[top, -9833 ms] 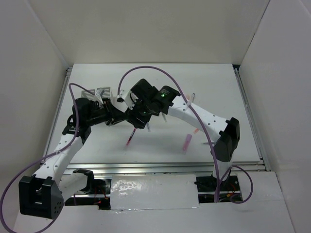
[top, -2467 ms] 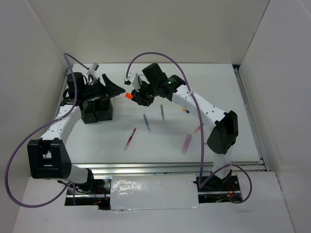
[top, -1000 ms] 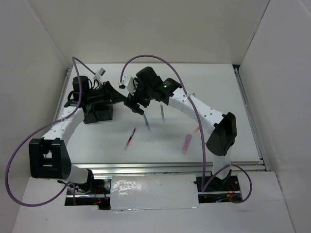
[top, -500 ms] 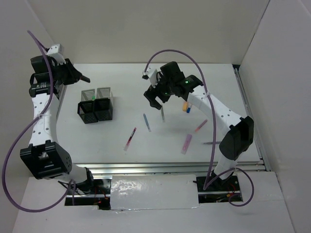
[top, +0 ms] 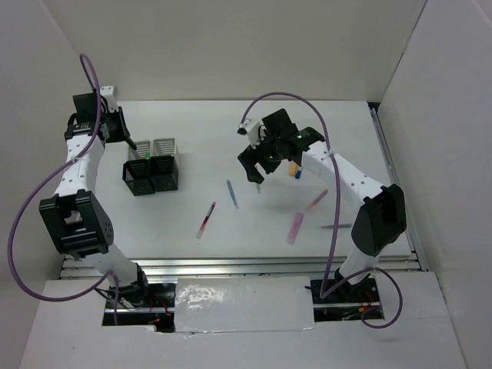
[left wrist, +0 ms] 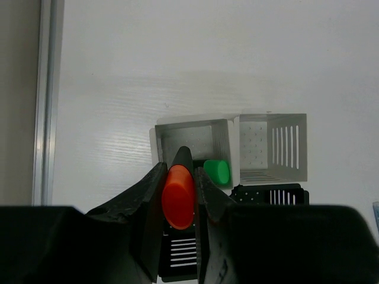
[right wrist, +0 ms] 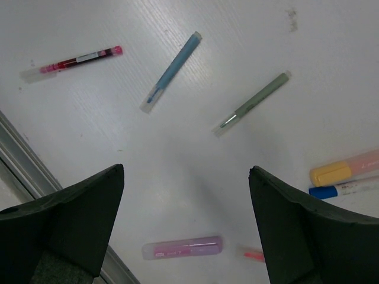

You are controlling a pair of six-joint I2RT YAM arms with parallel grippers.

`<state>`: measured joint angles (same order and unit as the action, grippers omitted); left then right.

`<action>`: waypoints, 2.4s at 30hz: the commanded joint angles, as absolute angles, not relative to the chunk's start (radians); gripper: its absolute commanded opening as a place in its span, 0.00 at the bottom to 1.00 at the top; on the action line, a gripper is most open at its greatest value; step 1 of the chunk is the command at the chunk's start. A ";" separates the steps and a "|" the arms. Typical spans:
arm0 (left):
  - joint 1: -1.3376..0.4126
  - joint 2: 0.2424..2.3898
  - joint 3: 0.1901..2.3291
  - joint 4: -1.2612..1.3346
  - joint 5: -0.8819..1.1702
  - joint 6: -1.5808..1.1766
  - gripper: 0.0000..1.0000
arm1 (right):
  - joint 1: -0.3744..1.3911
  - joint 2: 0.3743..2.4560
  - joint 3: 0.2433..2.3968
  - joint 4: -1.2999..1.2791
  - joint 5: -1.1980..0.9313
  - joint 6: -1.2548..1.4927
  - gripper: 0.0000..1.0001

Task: Sort the stationery into containers
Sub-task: Place the pen in the storage box, then pick up the pen from the center of the board.

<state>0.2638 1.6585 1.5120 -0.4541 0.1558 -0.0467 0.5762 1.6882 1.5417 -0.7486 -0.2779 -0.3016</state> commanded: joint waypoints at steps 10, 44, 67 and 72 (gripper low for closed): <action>0.192 1.723 1.511 -0.371 0.057 0.031 0.20 | 0.491 1.628 1.526 -0.710 -0.253 -0.259 0.87; 0.179 1.540 1.445 -0.324 0.229 -0.060 0.62 | 0.176 1.954 1.669 -0.663 0.052 0.209 0.41; 0.178 1.517 1.440 -0.350 0.245 -0.084 0.67 | 0.097 2.166 1.815 -0.716 -0.046 0.199 0.48; 0.176 1.520 1.445 -0.362 0.255 -0.095 0.67 | 0.098 2.181 1.819 -0.716 -0.034 0.204 0.48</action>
